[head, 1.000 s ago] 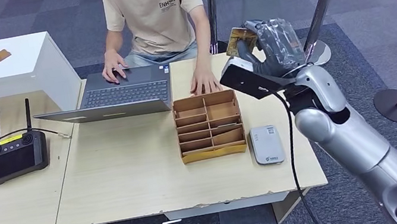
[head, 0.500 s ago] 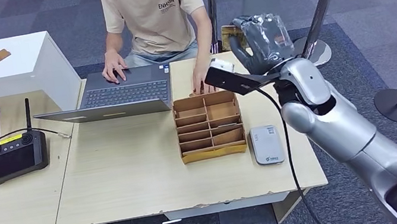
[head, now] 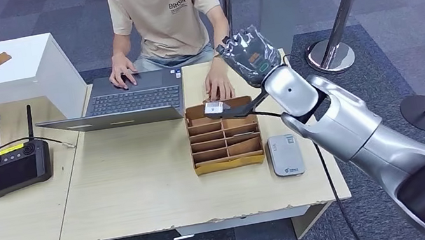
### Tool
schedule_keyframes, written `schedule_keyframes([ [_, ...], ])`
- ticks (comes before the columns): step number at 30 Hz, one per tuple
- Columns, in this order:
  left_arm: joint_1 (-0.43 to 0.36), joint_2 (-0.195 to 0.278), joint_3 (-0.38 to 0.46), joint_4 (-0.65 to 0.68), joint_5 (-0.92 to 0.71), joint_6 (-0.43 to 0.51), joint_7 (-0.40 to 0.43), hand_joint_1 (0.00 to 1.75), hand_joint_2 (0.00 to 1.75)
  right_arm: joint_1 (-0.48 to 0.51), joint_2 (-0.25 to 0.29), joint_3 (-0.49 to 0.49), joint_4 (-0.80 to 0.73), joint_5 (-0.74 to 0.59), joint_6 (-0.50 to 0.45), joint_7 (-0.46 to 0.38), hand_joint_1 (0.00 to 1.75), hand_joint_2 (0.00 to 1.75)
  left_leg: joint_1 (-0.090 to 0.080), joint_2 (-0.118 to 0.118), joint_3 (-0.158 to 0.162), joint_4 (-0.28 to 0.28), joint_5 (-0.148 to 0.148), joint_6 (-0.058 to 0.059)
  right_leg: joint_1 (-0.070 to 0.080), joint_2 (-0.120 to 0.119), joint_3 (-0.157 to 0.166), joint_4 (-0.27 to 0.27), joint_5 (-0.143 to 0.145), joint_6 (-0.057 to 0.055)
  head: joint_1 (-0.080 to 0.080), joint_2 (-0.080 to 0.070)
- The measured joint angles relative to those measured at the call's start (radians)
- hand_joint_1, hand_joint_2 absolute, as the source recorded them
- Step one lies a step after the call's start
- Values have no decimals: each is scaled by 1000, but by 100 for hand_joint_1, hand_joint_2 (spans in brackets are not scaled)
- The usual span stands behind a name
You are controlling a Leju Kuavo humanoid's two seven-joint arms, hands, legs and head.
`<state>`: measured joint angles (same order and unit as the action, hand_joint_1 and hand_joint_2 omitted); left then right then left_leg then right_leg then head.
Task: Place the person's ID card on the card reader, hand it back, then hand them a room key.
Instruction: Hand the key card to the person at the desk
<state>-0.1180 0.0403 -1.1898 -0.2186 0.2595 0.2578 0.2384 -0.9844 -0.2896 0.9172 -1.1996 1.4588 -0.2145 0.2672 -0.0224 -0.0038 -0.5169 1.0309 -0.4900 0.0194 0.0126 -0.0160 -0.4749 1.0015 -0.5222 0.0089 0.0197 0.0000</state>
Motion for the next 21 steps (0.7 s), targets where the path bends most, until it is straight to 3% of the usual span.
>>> schedule_keyframes([
  [9,3,4,0,1,5,-9,-2,0,0,-59,-14,85,16,82,158,-83,175,175,0,0,0,0,0,0,0,0,0,0,1,0,0,0],
  [21,4,6,0,2,6,-13,-2,0,0,-89,-19,158,32,60,126,-87,175,175,0,0,0,0,0,0,0,0,0,0,1,0,0,0],
])
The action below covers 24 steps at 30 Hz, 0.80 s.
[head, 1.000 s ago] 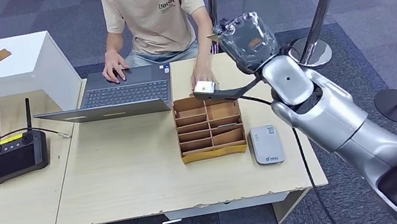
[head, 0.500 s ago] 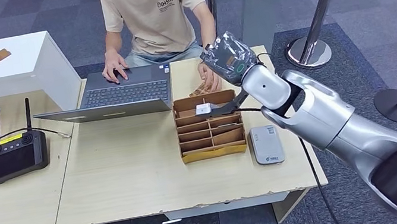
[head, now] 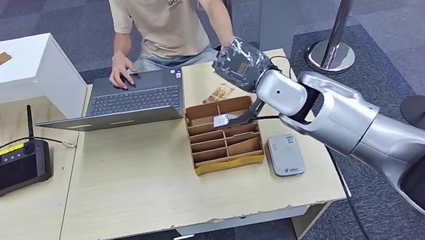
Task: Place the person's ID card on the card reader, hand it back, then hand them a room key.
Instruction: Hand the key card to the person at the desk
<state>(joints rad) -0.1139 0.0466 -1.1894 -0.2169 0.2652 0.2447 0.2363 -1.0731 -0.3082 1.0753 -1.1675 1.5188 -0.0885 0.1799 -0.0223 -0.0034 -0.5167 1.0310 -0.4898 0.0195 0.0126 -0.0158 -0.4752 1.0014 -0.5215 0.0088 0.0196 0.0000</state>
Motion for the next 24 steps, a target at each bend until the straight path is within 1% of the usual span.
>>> schedule_keyframes([
  [11,0,1,0,2,-7,0,-6,0,0,1,0,31,23,-2,0,9,175,175,0,0,0,0,0,0,0,0,0,0,0,0,0,0],
  [24,0,4,0,2,-10,2,-14,0,0,10,-12,32,34,-20,-6,37,175,175,0,0,0,0,0,0,0,0,-1,0,0,0,0,0],
])
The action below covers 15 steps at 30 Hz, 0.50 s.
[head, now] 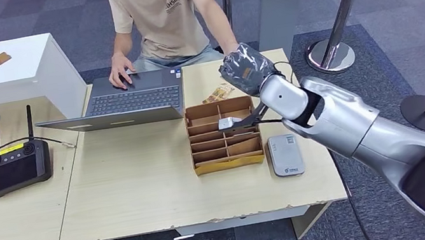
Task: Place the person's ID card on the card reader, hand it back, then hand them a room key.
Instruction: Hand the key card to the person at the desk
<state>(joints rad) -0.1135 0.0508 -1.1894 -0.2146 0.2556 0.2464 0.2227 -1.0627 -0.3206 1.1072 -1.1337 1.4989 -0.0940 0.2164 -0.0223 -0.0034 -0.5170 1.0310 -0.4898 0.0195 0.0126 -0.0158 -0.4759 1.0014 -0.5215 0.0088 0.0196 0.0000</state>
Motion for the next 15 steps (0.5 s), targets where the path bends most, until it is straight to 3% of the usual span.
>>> schedule_keyframes([
  [8,0,1,0,0,0,-1,4,0,0,16,-10,-1,0,-4,-14,8,175,175,0,0,-1,0,0,0,0,0,-1,0,0,0,0,0],
  [9,0,1,0,0,0,-1,4,0,0,17,-11,-1,0,-4,-15,8,143,175,0,0,-1,0,0,0,0,0,-1,0,0,0,0,0],
  [12,0,2,0,0,0,-1,6,0,0,19,-13,-2,0,-12,-25,13,12,175,0,0,-1,0,0,0,0,0,-1,0,0,0,0,0],
  [13,0,2,0,0,0,-2,7,0,0,20,-14,-3,0,-16,-32,16,0,175,0,0,-1,0,0,0,0,0,-1,0,0,0,0,0],
  [14,0,2,0,0,-1,-2,8,0,0,22,-15,-4,0,-22,-42,20,0,175,0,0,-1,0,0,0,0,0,-1,0,0,0,0,0],
  [15,0,2,0,0,-2,-3,8,0,0,24,-15,-7,0,-28,-53,25,0,131,0,0,-1,0,0,0,0,0,-1,0,0,0,0,0],
])
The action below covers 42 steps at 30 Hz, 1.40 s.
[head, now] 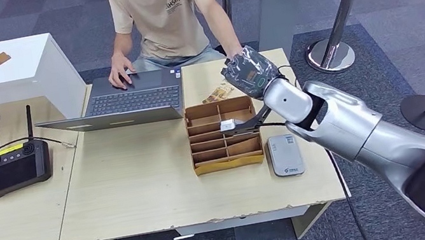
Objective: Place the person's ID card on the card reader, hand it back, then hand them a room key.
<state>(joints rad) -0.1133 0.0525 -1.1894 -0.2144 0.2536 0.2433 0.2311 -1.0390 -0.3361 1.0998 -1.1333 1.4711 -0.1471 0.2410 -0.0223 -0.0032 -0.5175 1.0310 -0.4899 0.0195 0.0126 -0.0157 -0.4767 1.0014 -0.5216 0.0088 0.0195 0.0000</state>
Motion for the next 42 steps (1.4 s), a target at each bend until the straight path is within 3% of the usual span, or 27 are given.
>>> schedule_keyframes([
  [3,0,0,0,0,-4,0,0,0,0,13,-3,-18,0,-40,-51,25,0,0,0,0,0,0,0,0,0,0,0,0,0,0,0,0],
  [17,1,0,0,0,5,1,13,0,0,211,-11,-220,-105,-305,-306,134,0,0,0,0,0,0,0,0,0,0,1,0,0,0,0,0],
  [22,2,0,2,0,12,8,13,0,0,295,-20,-313,-169,-431,-356,128,0,0,0,0,0,0,0,0,0,0,1,0,0,0,0,0],
  [25,2,0,6,0,21,18,15,0,0,343,-18,-363,-205,-603,-397,88,0,0,0,0,0,0,0,0,0,0,1,0,0,0,0,0],
  [29,3,-1,8,0,29,26,19,0,0,430,-5,-424,-258,-835,-426,3,0,175,0,0,0,0,0,0,0,0,1,0,0,0,0,0],
  [33,3,-2,9,0,32,32,24,0,0,489,0,-447,-301,-883,-425,-24,0,175,0,0,0,0,0,0,0,0,1,0,0,0,0,0],
  [42,3,-6,16,0,44,36,23,0,0,549,5,-469,-313,-862,-426,-22,0,175,0,0,0,0,0,0,0,0,1,0,0,0,0,0],
])
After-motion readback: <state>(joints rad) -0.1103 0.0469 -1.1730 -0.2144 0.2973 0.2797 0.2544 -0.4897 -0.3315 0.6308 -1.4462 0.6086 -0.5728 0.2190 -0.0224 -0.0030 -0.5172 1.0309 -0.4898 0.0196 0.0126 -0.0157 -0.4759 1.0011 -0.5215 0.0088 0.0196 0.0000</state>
